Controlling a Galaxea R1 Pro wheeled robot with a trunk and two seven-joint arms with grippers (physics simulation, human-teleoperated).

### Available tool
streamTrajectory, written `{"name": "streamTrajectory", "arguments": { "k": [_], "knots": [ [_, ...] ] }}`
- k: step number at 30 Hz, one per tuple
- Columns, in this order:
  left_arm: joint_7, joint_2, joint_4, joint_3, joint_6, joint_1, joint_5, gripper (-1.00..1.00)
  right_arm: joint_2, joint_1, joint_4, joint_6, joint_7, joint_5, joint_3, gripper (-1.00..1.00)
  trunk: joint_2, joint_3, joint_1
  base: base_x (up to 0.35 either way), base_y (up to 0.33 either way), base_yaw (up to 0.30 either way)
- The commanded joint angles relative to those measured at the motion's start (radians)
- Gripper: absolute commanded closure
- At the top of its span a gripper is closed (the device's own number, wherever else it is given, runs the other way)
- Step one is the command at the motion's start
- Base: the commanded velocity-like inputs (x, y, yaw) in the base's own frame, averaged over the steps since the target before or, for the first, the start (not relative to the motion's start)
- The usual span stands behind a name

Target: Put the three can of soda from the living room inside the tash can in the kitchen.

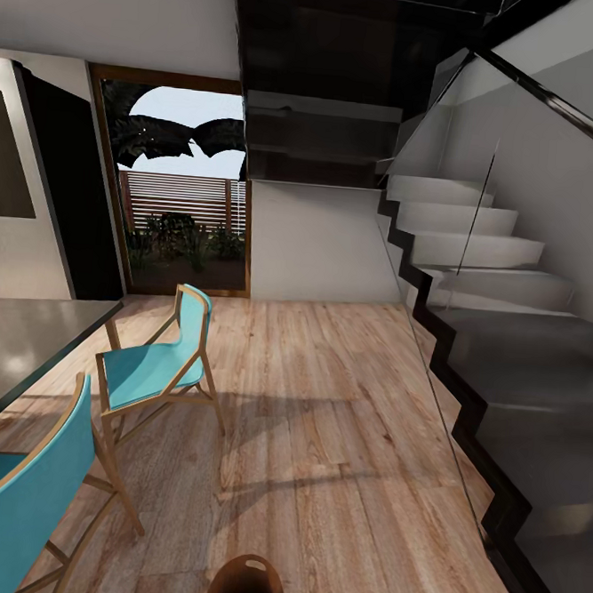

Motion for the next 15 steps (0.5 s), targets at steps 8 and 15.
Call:
{"name": "streamTrajectory", "arguments": {
  "k": [8,15],
  "knots": [
    [0.0,0.0,0.0,0.0,0.0,0.0,0.0,-1.0,0.0,0.0,0.0,0.0,0.0,0.0,0.0,-1.0,0.0,0.0,0.0,0.0,0.0,0.0],
    [0.0,0.0,0.0,0.0,0.0,0.0,0.0,-1.0,0.0,0.0,0.0,0.0,0.0,0.0,0.0,-1.0,0.0,0.0,0.0,0.0,0.0,0.0]
  ]
}}
